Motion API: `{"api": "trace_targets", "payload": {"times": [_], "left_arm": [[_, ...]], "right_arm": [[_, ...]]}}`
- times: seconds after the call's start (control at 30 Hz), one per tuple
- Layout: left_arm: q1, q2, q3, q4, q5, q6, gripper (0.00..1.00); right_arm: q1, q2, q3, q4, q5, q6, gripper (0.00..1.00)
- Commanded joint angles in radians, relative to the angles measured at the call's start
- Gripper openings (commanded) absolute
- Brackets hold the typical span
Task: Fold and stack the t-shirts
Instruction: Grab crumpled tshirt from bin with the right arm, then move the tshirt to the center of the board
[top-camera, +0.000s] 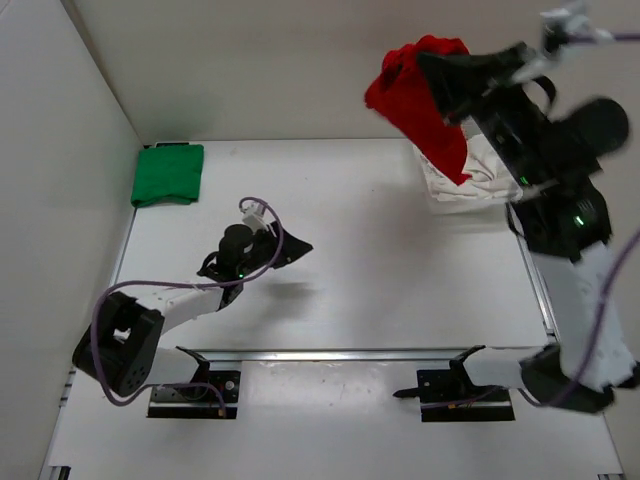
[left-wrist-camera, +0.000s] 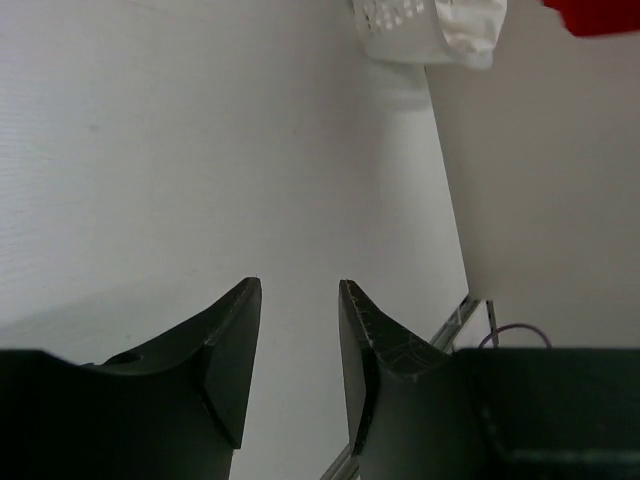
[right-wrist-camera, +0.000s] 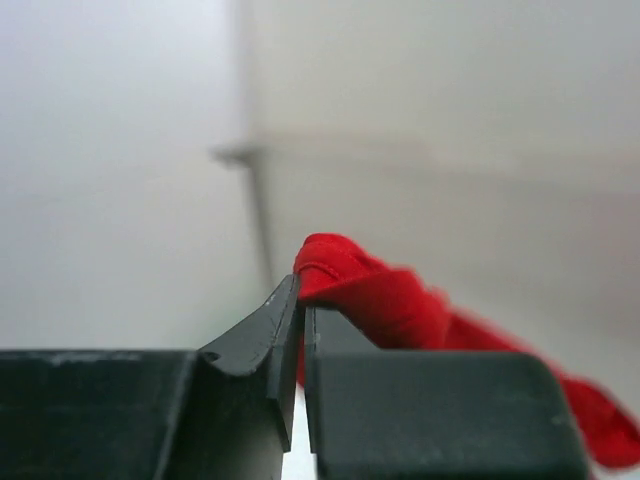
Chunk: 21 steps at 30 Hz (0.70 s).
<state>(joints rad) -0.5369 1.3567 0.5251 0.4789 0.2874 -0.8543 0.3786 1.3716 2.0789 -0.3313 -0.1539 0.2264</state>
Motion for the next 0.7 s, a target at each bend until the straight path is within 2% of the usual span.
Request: {"api": "trace_targets", "payload": {"times": [0.0, 0.03, 0.1, 0.13, 0.2, 0.3, 0.4, 0.47, 0.57, 0.67], "left_arm": [[0.101, -0.083, -0.06, -0.023, 0.044, -0.029, 0.48], [0.118, -0.115, -0.083, -0.039, 0.035, -0.032, 0.48], [0.17, -0.184, -0.108, -0.048, 0.038, -0.037, 0.49], [0.179, -0.208, -0.126, -0.051, 0.032, -0.045, 0.49], [0.213, -0.26, -0.146, -0.066, 0.033, -0.049, 0.5], [0.233, -0.327, -0.183, -0.097, 0.022, -0.042, 0.5], [0.267, -0.364, -0.217, -0.114, -0.005, -0.035, 0.51], [0.319, -0.355, -0.215, -0.122, 0.002, -0.032, 0.51], [0.351, -0.292, -0.179, -0.123, 0.004, -0.019, 0.51], [0.312, -0.231, -0.116, -0.163, -0.007, 0.02, 0.51]], "right_arm": [[0.164, -0.121, -0.156, 0.285, 0.135, -0.149, 0.0], [0.195, -0.12, -0.164, 0.276, 0.149, -0.172, 0.01], [0.136, -0.098, -0.16, 0.244, 0.07, -0.115, 0.0], [0.053, -0.083, -0.18, 0.239, 0.027, -0.022, 0.0], [-0.077, -0.056, -0.253, 0.296, -0.212, 0.121, 0.0], [-0.171, -0.023, -0.536, 0.453, -0.375, 0.293, 0.0], [-0.19, 0.041, -0.783, 0.618, -0.424, 0.419, 0.0], [-0.198, 0.125, -0.842, 0.695, -0.441, 0.448, 0.0], [-0.214, 0.318, -0.788, 0.718, -0.504, 0.449, 0.01], [-0.251, 0.493, -0.616, 0.655, -0.581, 0.472, 0.0]]}}
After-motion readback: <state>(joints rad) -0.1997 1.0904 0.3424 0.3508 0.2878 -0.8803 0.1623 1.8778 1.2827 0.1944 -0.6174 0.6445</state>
